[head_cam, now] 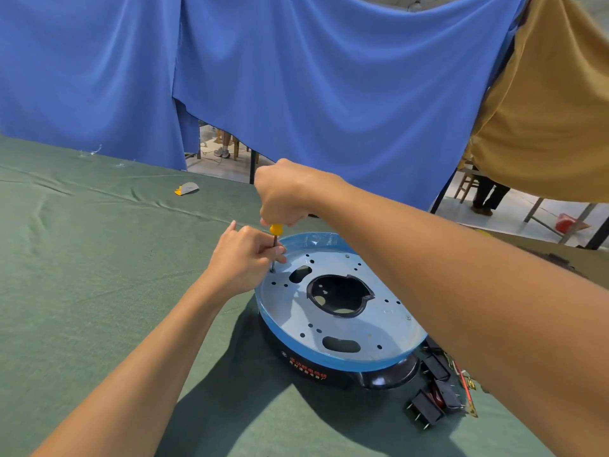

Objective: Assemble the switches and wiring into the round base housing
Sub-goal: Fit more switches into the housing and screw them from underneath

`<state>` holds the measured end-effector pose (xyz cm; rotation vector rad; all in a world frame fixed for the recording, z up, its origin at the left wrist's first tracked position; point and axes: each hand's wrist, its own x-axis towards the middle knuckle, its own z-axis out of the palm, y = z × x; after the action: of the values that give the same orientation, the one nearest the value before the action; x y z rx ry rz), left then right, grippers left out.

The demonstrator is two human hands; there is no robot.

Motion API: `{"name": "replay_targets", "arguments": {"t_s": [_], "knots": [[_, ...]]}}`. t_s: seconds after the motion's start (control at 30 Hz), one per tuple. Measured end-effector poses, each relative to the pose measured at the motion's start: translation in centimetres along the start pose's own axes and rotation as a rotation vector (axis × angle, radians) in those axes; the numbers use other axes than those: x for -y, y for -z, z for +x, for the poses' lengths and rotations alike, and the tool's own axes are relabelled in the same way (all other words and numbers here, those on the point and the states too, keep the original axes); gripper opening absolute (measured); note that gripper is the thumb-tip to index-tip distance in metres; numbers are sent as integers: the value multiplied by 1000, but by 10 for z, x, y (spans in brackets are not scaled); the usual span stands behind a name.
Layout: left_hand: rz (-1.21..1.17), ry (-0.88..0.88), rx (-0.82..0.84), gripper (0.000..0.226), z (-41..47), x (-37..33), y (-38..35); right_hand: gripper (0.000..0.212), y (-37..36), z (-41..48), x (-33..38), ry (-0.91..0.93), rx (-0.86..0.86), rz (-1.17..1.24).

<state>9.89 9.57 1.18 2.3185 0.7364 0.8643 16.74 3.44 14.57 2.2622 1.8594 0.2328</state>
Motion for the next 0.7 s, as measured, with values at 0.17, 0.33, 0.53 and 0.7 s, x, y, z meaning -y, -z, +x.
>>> {"name": "replay_targets", "arguments": {"t_s": [0.17, 0.33, 0.53, 0.7], "knots": [[-74, 58, -59, 11, -6, -3, -2, 29, 1, 6, 8, -59, 99, -58], [-118, 160, -105, 6, -7, -6, -2, 26, -1, 7, 8, -119, 143, 43], [-118, 121, -54, 10, -5, -6, 0, 18, 3, 6, 3, -52, 91, 86], [-50, 76, 13, 19, -1, -4, 0, 24, 6, 6, -3, 56, 99, 3]]}}
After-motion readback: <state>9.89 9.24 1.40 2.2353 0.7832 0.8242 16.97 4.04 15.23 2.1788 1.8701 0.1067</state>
